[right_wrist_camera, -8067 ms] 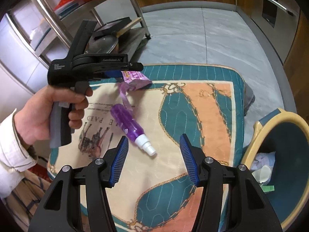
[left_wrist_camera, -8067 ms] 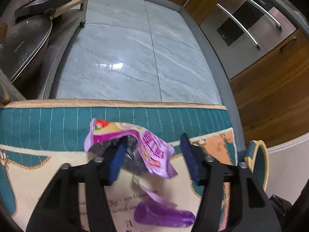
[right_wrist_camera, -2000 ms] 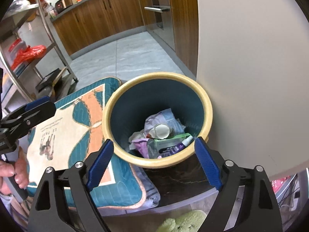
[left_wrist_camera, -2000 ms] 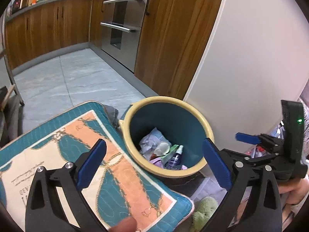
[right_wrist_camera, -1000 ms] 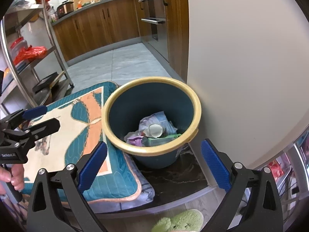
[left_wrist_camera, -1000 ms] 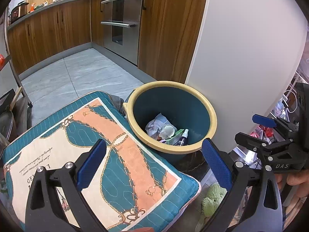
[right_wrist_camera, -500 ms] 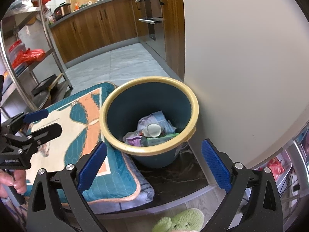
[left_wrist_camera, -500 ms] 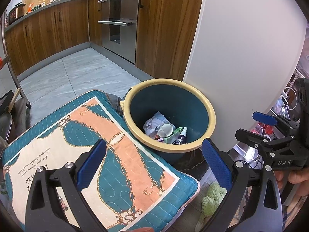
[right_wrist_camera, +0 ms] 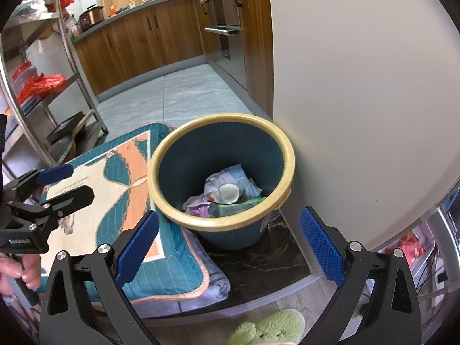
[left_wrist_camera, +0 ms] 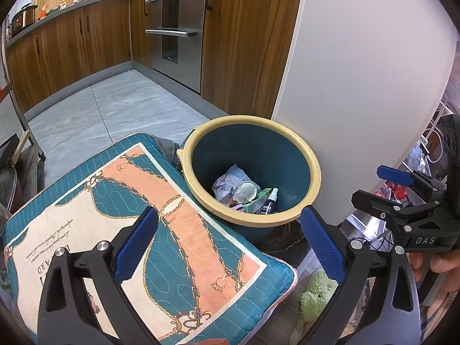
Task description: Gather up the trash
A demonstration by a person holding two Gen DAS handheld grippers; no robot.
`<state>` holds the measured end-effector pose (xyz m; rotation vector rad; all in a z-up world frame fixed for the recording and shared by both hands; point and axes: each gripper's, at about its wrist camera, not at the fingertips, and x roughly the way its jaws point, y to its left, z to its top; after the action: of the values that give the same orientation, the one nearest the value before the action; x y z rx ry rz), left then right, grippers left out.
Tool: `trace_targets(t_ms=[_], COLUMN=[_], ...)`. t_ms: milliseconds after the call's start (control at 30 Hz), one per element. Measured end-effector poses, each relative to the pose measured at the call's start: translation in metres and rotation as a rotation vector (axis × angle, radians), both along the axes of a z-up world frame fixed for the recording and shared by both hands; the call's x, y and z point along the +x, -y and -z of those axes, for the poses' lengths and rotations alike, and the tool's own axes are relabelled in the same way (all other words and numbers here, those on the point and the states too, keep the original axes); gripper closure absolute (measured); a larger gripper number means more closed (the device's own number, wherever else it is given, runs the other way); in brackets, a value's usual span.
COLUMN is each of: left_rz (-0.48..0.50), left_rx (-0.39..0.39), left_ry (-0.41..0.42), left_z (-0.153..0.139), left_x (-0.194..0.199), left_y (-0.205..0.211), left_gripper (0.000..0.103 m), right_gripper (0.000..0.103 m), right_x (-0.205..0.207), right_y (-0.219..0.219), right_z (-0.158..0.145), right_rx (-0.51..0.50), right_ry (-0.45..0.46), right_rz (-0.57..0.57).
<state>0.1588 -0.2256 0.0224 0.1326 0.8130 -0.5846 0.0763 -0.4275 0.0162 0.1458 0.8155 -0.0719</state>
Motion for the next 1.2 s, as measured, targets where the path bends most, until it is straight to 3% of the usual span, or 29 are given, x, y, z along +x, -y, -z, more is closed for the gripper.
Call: trace_targets(t_ms=[1200], left_rz=[0.009], left_rx=[-0.003], left_ry=[-0.015], left_z=[0.0059], left_x=[0.0006], left_y=[-0.0035], left_gripper=[0.005], right_gripper=[0.005], right_x=[-0.0005], right_y=[0.0006], right_z=[0.0000], right_rx=[0.004], right_ry=[-0.001], right_rz=[0.001])
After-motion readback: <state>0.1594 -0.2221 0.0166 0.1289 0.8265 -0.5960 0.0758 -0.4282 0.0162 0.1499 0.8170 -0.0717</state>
